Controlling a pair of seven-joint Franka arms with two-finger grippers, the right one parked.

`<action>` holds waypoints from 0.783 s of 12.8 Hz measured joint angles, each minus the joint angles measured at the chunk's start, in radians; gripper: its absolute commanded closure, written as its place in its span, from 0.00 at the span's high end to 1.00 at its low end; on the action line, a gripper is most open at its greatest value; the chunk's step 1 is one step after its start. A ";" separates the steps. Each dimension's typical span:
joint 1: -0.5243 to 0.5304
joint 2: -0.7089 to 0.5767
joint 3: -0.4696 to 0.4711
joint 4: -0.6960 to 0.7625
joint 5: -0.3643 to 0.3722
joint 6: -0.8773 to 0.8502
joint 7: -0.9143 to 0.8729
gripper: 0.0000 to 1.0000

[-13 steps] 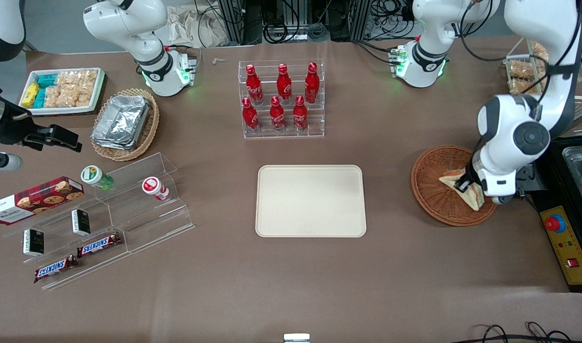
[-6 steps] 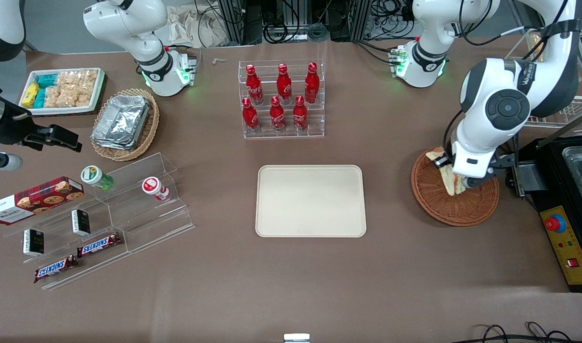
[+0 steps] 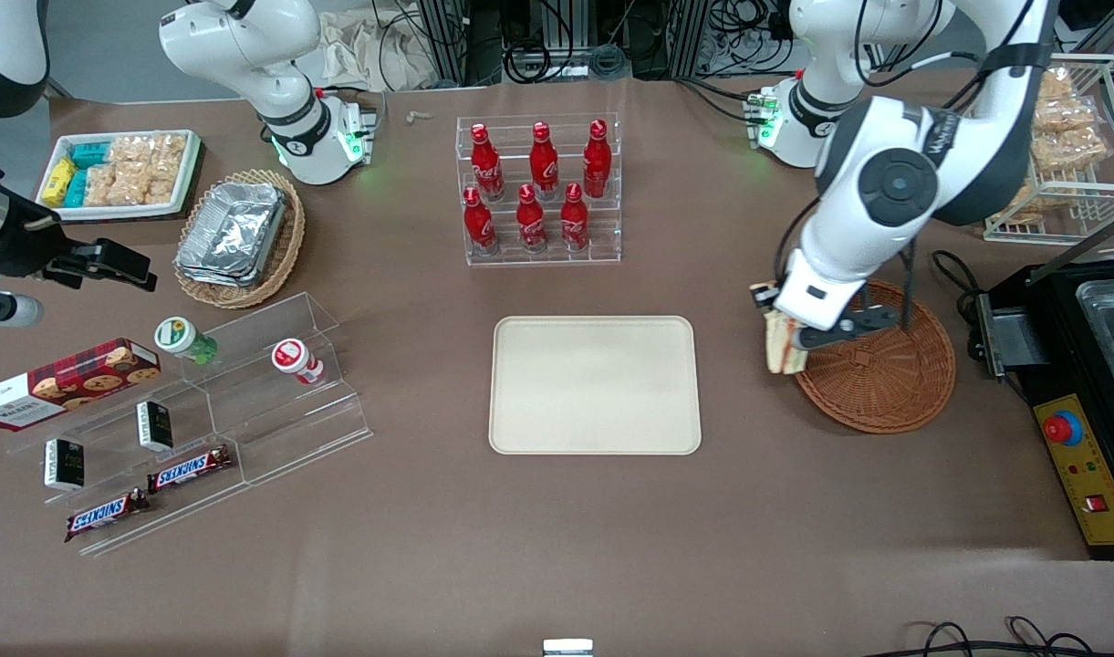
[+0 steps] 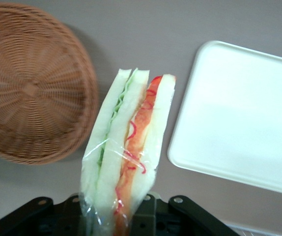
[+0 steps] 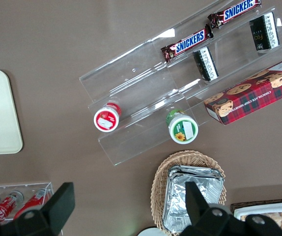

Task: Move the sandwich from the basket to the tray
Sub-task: 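Lift the sandwich and carry it with the left gripper over the tray, then lower the sandwich onto the cream tray and open the left gripper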

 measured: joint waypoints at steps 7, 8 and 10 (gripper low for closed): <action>-0.071 0.190 -0.059 0.040 0.033 0.180 0.042 0.00; -0.081 0.233 -0.059 0.041 0.067 0.216 0.010 0.00; -0.102 0.314 -0.059 0.046 0.123 0.283 -0.051 0.00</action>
